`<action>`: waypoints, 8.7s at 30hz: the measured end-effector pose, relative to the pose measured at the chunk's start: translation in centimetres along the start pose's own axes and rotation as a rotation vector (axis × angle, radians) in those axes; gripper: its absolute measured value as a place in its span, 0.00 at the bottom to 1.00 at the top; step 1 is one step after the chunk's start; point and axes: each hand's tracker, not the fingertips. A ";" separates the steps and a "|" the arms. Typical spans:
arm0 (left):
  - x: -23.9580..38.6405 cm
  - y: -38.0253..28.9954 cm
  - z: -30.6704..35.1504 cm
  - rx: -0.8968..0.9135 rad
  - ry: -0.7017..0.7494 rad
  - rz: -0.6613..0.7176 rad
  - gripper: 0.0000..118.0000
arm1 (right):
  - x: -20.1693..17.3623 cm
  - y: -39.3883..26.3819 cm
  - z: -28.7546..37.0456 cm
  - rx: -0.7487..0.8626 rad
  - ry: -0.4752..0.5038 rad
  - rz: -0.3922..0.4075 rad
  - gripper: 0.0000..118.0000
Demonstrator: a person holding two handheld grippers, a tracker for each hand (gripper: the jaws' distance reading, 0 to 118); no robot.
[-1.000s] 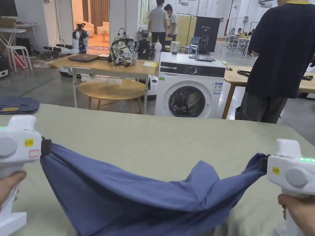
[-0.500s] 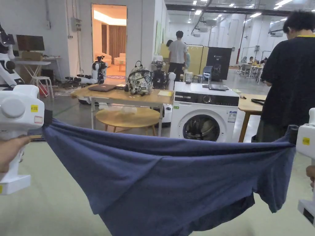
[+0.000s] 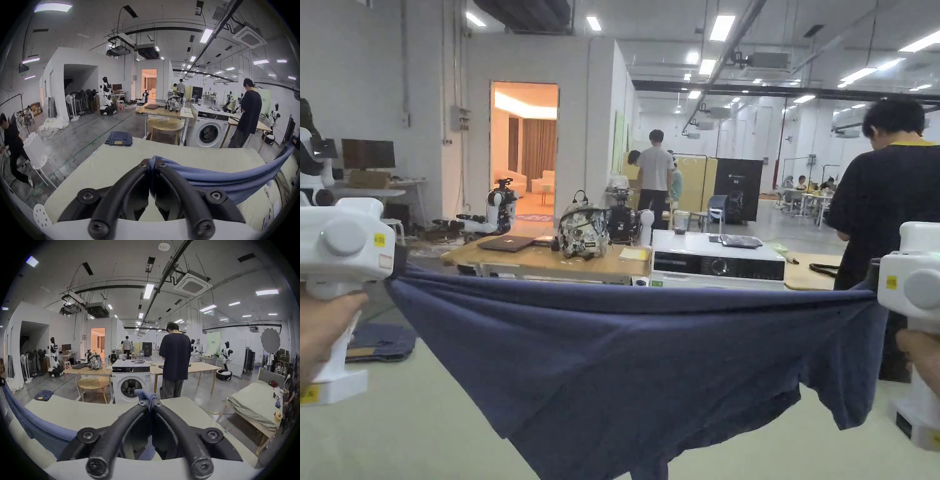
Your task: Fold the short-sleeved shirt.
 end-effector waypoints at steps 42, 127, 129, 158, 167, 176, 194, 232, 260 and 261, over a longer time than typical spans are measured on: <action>-5.2 -44.4 7.0 -0.448 -0.012 -0.060 0.00 | 6.1 -39.5 16.3 -0.482 -0.045 0.150 0.01; -3.5 -43.7 5.1 -0.691 0.040 0.078 0.00 | -10.8 -38.5 17.4 -0.364 0.264 0.016 0.00; -3.8 -43.6 5.7 -0.671 0.020 0.079 0.00 | -10.5 -38.2 16.8 -0.372 0.268 0.014 0.00; -5.7 -42.4 6.6 -0.603 -0.042 0.197 0.00 | -12.7 -36.9 -11.6 -0.891 0.370 0.323 0.42; -5.7 -41.1 6.5 -0.550 -0.064 0.164 0.00 | -12.1 -34.9 -8.8 -0.743 0.346 0.199 0.00; -3.8 -34.9 7.9 -0.386 -0.110 0.086 0.00 | -7.1 -27.2 -1.9 -0.458 0.320 0.149 0.00; 7.3 -11.5 5.3 -0.080 -0.237 -0.083 0.00 | 4.8 -9.2 3.9 -0.060 0.055 0.058 0.00; 8.4 7.0 -0.7 0.168 -0.084 -0.114 0.00 | -2.0 3.8 -2.4 0.145 -0.014 0.086 0.00; 0.5 -21.8 11.4 -0.039 -0.190 -0.062 0.00 | 3.1 -18.3 17.8 -0.061 0.043 0.156 0.00; 0.2 -22.9 12.0 -0.047 -0.192 -0.059 0.00 | 3.2 -19.0 18.6 -0.074 0.050 0.157 0.00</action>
